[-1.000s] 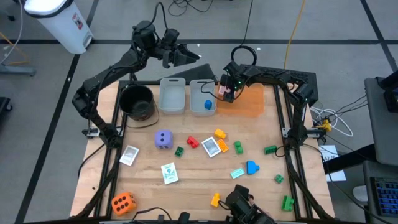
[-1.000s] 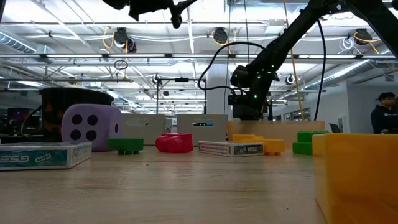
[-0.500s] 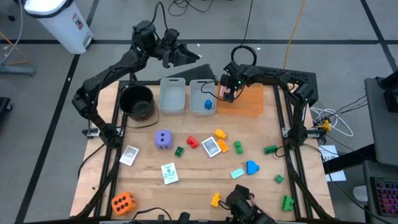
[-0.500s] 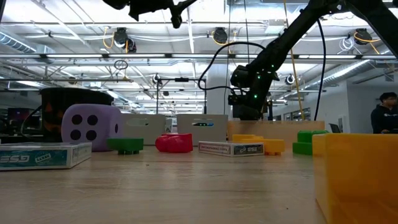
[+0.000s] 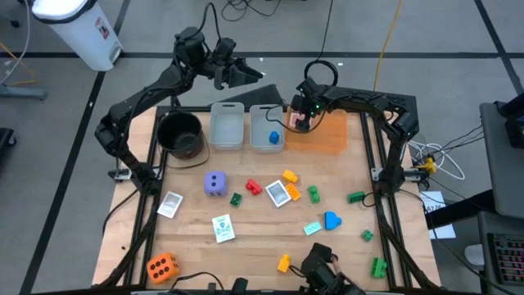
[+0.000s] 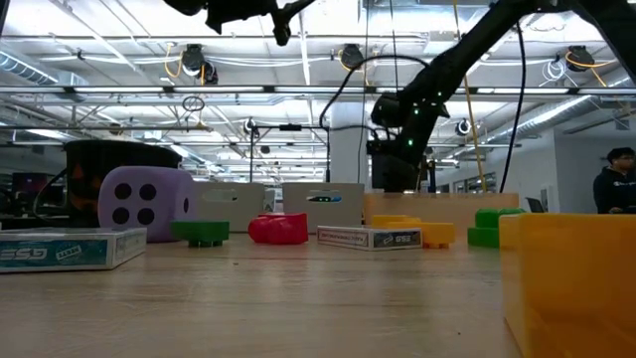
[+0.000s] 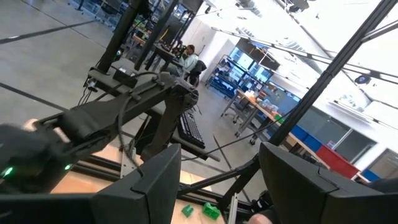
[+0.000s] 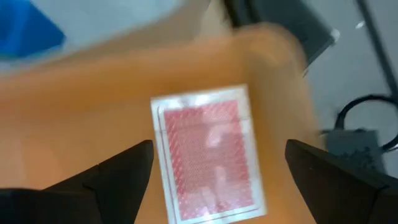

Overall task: Pick & Place Toys
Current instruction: Put the red gamepiece into the right gray bin

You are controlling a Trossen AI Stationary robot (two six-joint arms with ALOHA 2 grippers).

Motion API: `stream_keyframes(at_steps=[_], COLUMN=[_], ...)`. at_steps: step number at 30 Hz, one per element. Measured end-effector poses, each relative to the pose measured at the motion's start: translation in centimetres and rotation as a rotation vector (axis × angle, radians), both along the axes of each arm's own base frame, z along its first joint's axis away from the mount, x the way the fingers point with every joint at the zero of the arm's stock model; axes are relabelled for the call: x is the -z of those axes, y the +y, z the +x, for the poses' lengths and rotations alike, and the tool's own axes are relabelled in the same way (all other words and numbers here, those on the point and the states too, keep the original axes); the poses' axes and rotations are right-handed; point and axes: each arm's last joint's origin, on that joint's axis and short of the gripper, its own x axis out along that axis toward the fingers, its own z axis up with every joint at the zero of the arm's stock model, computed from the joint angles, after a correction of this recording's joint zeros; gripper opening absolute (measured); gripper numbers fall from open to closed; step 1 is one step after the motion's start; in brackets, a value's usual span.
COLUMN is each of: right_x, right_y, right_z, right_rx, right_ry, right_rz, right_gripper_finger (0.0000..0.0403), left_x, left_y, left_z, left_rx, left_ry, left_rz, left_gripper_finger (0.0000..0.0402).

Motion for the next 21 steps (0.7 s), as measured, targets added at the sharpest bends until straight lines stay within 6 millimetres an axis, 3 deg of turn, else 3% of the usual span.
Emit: stream_keyframes(at_steps=[8,14,21], right_x=[-4.7,-8.3,-11.8], right_y=[1.4,3.1,4.8], right_z=[-0.7,-1.2,-1.2], right_rx=[0.095,0.189,0.255], right_ry=[-0.137,-0.285,-0.482], right_rz=[-0.025,-0.026,-0.029], right_gripper_finger=[0.0356,0.0356,0.0357], left_x=[-0.2,-2.3,-5.3], left_y=[1.0,2.3,0.6], left_z=[-1.2,-5.3,-9.7], left_rx=[-0.011,-0.129,-0.320], left_ry=[-0.010,-0.056,-0.107], left_rz=[0.015,0.070,0.205], left_gripper_finger=[0.0225,0.0225,0.0225])
